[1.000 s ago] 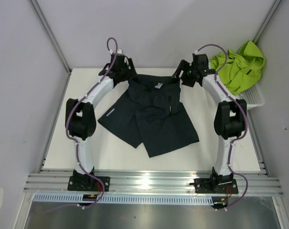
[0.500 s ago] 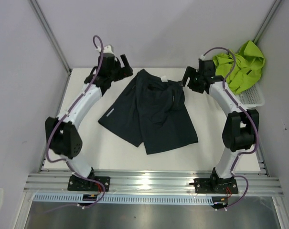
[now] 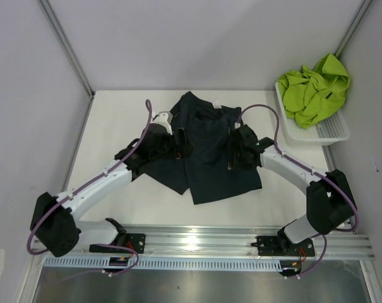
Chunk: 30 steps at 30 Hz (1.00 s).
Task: Fold and stack the shorts
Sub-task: Flatten the shorts out
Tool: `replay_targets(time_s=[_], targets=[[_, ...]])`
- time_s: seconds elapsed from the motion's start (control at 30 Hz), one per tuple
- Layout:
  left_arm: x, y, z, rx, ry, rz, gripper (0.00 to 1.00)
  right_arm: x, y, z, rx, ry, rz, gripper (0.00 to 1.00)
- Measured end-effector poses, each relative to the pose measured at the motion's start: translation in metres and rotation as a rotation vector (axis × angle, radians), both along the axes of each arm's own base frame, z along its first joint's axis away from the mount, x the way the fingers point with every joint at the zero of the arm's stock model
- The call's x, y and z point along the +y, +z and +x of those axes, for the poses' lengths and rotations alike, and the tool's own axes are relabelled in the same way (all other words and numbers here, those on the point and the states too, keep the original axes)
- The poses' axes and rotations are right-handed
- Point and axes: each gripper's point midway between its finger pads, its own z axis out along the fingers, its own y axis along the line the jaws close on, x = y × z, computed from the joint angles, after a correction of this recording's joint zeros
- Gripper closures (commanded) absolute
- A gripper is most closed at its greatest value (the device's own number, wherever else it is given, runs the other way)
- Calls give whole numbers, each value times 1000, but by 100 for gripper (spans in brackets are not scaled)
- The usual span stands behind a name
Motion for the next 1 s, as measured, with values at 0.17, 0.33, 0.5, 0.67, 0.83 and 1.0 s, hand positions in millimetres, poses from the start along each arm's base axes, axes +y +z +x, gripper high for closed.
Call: replay_targets(time_s=[0.17, 0.33, 0.5, 0.67, 0.83, 1.0], targets=[[14, 40, -17, -92, 5, -66, 1, 3, -1, -36, -20, 27, -23, 47], [25, 38, -33, -106, 3, -79, 1, -14, -26, -53, 23, -6, -89, 49], [35, 3, -47, -40, 0, -32, 1, -24, -48, -60, 70, -24, -143, 57], [41, -9, -56, -12, 0, -13, 1, -24, -51, -60, 71, -24, -144, 64], [41, -4, -57, -23, -3, -33, 1, -24, -59, -61, 100, -11, -163, 59], [40, -3, -58, -23, -6, -35, 1, -21, -63, -58, 121, 16, -180, 58]])
